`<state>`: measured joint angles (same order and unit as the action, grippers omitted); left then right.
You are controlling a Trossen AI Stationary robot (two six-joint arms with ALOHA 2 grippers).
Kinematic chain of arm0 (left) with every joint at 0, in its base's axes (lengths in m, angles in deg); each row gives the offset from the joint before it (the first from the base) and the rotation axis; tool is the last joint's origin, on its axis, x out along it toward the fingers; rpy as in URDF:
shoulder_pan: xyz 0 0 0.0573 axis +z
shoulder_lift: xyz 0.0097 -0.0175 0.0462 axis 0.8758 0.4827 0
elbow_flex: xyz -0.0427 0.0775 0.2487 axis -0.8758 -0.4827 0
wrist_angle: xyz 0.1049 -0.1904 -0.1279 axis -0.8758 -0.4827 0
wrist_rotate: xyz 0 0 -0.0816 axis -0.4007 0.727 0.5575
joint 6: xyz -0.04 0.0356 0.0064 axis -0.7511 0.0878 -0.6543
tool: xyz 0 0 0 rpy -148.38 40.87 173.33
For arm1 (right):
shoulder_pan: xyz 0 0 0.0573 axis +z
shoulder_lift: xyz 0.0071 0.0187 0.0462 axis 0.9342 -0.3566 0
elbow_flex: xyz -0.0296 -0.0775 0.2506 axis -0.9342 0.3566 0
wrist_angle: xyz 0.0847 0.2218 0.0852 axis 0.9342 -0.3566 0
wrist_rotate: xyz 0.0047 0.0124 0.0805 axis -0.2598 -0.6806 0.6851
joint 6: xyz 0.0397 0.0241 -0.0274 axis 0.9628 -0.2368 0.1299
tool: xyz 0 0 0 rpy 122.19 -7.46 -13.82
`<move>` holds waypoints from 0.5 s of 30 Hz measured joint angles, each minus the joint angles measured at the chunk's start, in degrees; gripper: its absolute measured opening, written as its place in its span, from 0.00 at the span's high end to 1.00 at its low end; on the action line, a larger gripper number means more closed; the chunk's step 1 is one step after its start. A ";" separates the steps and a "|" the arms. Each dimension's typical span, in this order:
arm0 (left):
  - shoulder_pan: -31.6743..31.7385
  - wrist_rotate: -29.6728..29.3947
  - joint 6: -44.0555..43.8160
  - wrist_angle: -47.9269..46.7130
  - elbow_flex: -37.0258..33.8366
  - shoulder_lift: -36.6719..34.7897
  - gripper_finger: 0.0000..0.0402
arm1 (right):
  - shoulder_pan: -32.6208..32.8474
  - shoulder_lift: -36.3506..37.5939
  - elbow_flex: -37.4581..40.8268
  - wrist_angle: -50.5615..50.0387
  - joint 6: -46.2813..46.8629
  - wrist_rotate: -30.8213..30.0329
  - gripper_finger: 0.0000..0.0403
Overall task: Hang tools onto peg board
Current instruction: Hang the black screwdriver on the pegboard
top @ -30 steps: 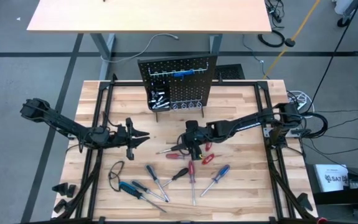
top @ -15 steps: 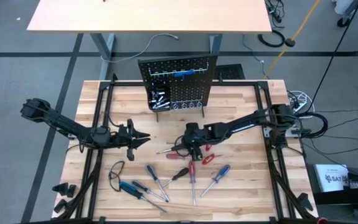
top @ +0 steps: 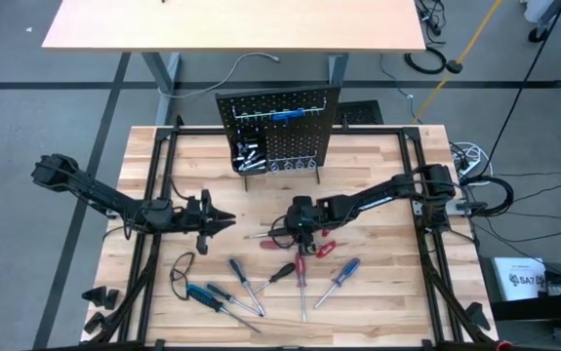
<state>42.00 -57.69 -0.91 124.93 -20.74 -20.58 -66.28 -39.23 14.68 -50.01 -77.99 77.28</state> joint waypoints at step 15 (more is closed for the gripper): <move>-2.89 -2.95 9.46 -7.15 10.06 5.25 0.65 | 1.74 5.70 0.10 -7.51 5.93 -3.87 0.73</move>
<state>39.11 -60.64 8.55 117.78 -10.67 -15.33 -64.54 -33.53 14.77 -57.52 -72.06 73.42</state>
